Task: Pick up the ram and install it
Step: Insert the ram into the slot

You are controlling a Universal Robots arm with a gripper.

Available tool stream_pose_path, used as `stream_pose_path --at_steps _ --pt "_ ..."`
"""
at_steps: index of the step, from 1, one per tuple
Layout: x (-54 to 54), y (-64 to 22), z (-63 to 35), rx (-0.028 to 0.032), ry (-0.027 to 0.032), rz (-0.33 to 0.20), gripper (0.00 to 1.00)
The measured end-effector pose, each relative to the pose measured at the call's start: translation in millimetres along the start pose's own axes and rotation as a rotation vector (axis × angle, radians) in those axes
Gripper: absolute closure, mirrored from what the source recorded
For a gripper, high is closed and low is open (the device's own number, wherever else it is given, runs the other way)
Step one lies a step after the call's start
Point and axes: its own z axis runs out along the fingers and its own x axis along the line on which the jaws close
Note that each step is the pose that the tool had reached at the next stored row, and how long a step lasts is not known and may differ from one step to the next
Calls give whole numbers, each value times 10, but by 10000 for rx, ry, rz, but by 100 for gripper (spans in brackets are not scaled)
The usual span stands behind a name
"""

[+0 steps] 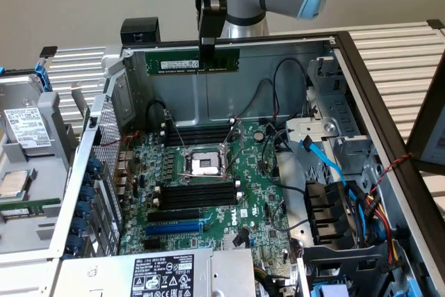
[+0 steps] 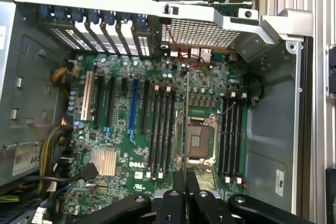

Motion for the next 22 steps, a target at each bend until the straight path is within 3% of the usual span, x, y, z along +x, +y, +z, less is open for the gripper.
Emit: stream_pose_path --at_steps 8,22 --pt "-3 0 1 1 -1 0 87" --pt "106 -20 245 83 -61 570 87"
